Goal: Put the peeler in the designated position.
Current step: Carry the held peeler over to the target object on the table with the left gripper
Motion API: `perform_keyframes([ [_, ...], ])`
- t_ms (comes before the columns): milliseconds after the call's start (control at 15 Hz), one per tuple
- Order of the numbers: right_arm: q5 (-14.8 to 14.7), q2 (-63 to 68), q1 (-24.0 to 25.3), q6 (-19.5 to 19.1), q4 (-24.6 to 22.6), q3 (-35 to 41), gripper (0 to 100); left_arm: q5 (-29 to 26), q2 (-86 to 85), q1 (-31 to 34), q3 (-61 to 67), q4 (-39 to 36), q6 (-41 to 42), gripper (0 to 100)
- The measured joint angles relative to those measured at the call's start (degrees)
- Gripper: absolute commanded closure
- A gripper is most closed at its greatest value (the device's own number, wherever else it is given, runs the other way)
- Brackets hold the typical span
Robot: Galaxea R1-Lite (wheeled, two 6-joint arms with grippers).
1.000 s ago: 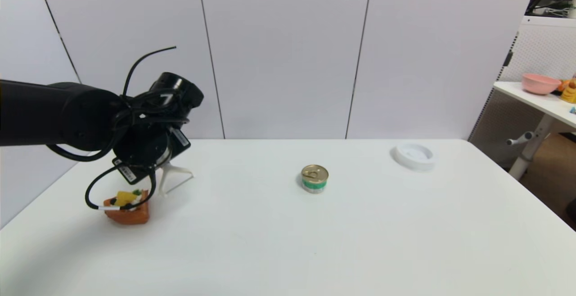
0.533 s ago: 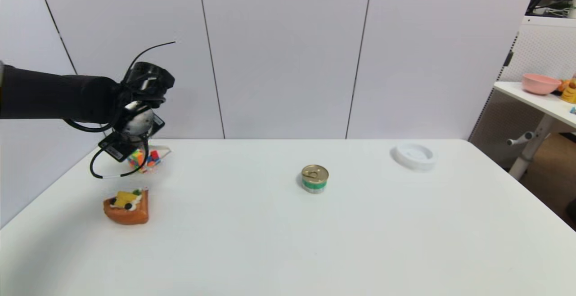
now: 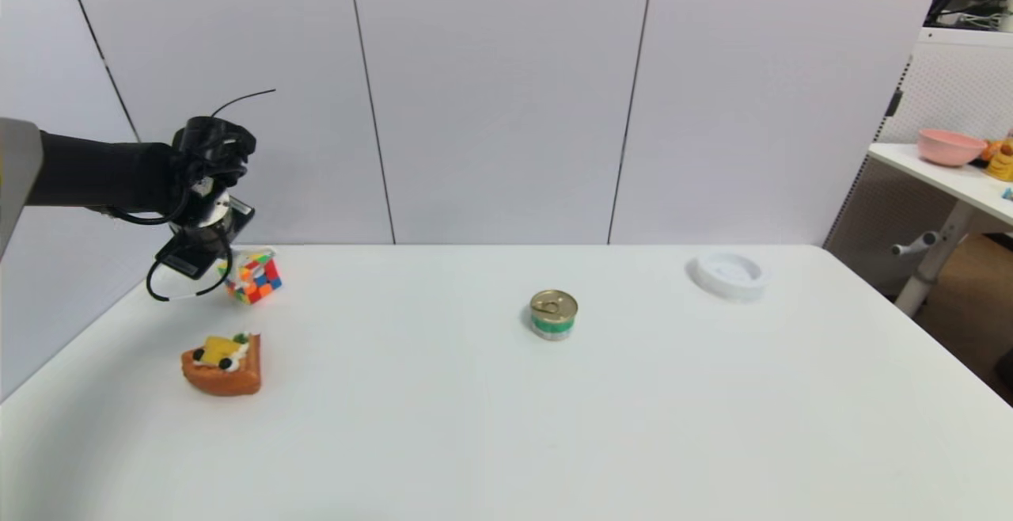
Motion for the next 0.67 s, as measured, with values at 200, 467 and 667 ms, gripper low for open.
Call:
perform_keyframes([
  [200, 0.0, 0.0, 0.0, 0.0, 0.0, 0.0, 0, -1.2, 0.7, 2.4, 0.2, 0.2, -0.7, 100],
  [467, 0.0, 0.0, 0.0, 0.0, 0.0, 0.0, 0, -1.4, 0.8, 3.4, 0.7, 0.4, -4.5, 100],
  [667, 0.0, 0.0, 0.0, 0.0, 0.0, 0.0, 0, -1.4, 1.0, 3.5, 1.0, 0.5, -5.4, 100],
])
